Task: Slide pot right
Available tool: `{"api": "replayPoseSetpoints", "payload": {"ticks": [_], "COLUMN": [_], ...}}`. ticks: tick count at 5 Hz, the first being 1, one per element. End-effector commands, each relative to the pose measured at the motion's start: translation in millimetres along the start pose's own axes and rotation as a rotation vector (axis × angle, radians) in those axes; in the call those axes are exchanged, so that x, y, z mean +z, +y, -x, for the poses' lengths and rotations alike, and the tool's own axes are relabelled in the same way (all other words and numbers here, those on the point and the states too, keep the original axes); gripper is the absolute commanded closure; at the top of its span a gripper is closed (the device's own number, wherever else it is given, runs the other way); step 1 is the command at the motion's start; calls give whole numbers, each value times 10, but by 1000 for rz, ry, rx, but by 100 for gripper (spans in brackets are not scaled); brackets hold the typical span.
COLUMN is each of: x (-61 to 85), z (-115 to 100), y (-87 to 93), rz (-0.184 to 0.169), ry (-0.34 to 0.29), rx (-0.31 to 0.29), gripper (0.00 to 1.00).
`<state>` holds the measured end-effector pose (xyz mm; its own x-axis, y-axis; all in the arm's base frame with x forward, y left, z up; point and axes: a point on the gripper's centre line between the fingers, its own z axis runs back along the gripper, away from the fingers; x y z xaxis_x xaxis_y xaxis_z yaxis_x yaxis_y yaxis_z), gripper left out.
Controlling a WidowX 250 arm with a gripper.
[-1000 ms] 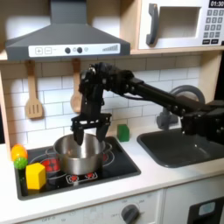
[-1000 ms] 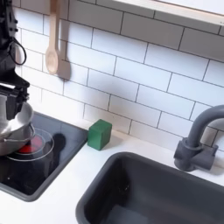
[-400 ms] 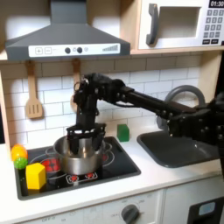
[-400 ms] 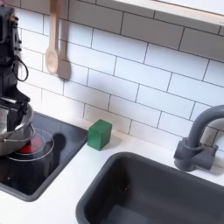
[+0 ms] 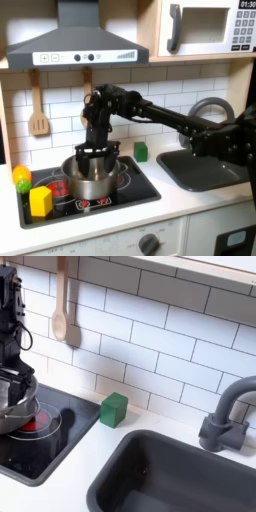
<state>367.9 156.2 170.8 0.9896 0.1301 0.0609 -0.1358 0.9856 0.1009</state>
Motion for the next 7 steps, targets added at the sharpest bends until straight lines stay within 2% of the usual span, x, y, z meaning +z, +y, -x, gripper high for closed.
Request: {"api": "replayPoseSetpoints", "payload": {"ticks": [1, 2, 3, 5, 7], "x": [-80, -122, -85, -13, 87], "z": [90, 132, 206, 289, 360], "y": [-98, -137, -176, -482, -662], "rz": [13, 21, 23, 42, 54], "ry": [30, 46, 59, 54, 46], "rx": [-28, -39, -43, -102, -131], "gripper": [0, 0, 0, 0, 0]}}
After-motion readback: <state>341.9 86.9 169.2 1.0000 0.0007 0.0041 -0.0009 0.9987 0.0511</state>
